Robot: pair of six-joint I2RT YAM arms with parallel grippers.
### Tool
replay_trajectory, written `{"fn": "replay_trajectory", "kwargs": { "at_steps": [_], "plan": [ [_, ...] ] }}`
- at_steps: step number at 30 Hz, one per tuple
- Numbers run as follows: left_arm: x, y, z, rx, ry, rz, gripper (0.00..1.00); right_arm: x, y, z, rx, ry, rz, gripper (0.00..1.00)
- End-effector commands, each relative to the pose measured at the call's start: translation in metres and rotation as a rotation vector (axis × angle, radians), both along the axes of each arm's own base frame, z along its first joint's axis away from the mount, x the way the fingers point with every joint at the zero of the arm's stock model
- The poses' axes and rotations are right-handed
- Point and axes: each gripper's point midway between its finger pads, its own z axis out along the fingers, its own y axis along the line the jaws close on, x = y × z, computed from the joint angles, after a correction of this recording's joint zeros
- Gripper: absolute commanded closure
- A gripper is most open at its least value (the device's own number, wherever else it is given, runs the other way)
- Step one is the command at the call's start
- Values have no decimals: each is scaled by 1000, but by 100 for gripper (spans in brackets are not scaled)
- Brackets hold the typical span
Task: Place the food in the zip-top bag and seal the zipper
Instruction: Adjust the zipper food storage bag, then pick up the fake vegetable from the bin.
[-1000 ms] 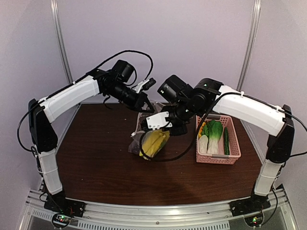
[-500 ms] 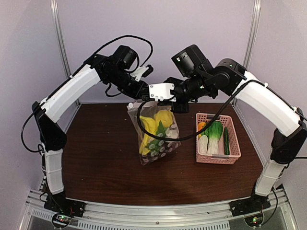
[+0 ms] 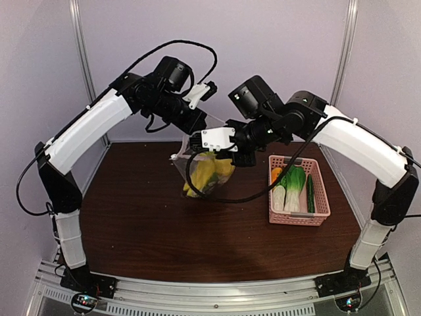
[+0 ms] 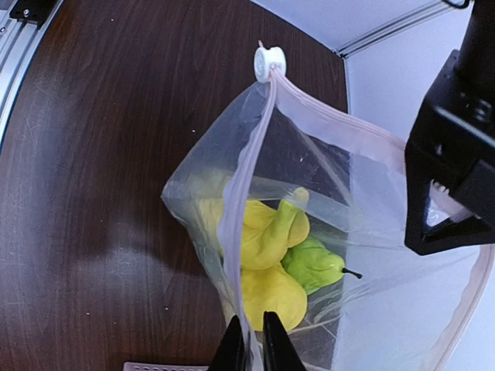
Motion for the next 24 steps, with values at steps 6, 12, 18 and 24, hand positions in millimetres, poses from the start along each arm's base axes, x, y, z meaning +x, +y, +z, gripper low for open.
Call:
{"fn": "replay_trajectory", "kwargs": {
  "at_steps": [6, 12, 18, 24],
  "plan": [
    [-17, -31, -32, -75, 104, -156, 100, -14, -26, -2, 38, 58, -27, 33],
    [-16, -30, -46, -52, 127, -143, 100, 2, -82, 26, 217, 170, -81, 18],
    [-23, -34, -51, -69, 164, -164, 100, 43, -148, 23, 431, 235, -291, 1],
    [-26, -33, -50, -78, 174, -172, 100, 74, -195, -27, 471, 357, -502, 0]
  ]
}}
